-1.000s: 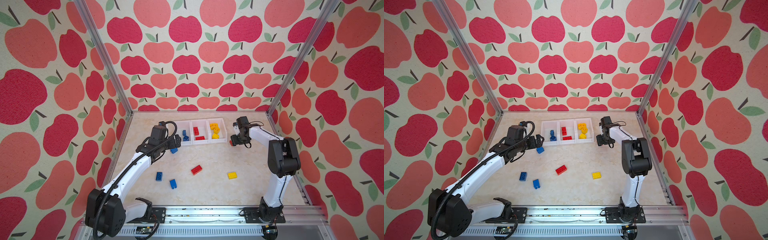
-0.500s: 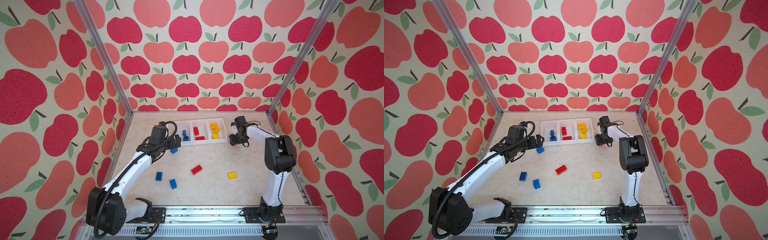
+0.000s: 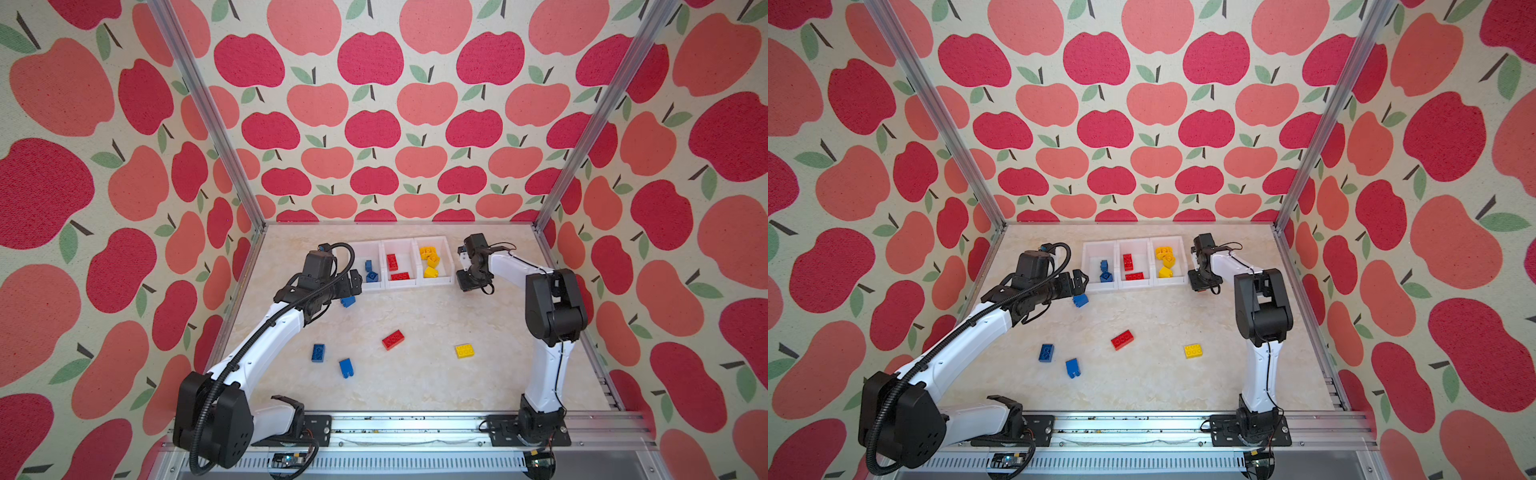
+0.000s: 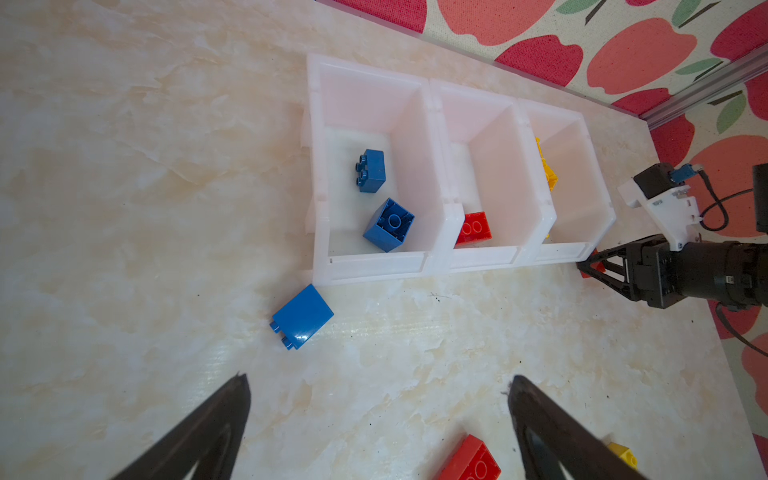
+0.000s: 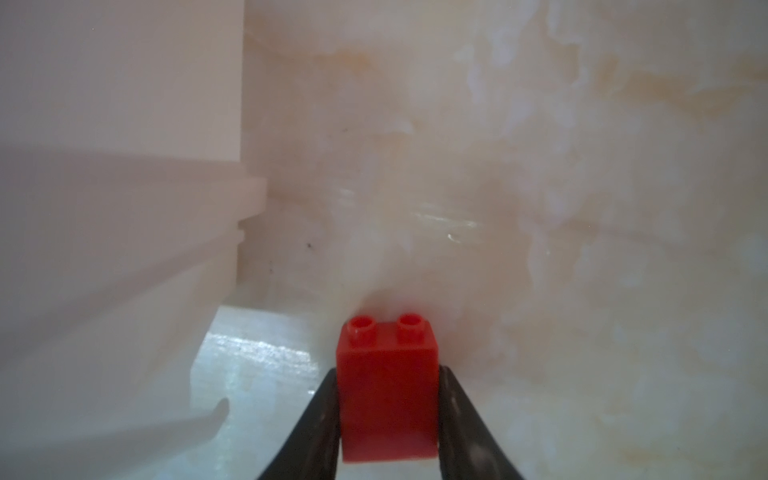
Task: Sort the legos into containers by color
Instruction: 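Lower the right gripper onto the small red brick beside the tray and grasp it, then lift the red brick with the right gripper and drop it into the red compartment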
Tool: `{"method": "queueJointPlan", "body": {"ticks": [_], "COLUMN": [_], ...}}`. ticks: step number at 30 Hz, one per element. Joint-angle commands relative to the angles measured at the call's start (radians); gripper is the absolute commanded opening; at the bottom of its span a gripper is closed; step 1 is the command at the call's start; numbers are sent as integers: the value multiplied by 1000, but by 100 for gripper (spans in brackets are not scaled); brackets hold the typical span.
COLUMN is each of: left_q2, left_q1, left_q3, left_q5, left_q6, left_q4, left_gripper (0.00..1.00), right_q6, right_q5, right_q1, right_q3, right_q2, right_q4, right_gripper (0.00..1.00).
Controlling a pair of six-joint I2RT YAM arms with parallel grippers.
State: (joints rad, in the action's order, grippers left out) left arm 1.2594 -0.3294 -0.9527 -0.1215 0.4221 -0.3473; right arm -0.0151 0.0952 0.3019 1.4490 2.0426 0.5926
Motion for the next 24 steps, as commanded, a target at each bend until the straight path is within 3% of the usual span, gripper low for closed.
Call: {"method": "queueJointPlan", "body": {"ticks": [1,14,19,24], "left_q2": [-8,-36,-51,-62], "left_q1": [6,9,14,16], "left_q3": [3,32,54,73], "left_q5": [-7,-11,-18,-23], "left_q6": [4,13,18,23], "left_q4": [12,25,37,44], "left_gripper": [99,99,100,100], "right_q6": [-11,-60,-101,-118], "right_q5": [12,29,15,27], "right_q1": [6,51,111,208], "right_q3": [-5,-98,-109,-40], "right_q2": [-8,-227,-325,-329], "right_q4": [14,38,52,71], "right_gripper": [34,30,29,29]}}
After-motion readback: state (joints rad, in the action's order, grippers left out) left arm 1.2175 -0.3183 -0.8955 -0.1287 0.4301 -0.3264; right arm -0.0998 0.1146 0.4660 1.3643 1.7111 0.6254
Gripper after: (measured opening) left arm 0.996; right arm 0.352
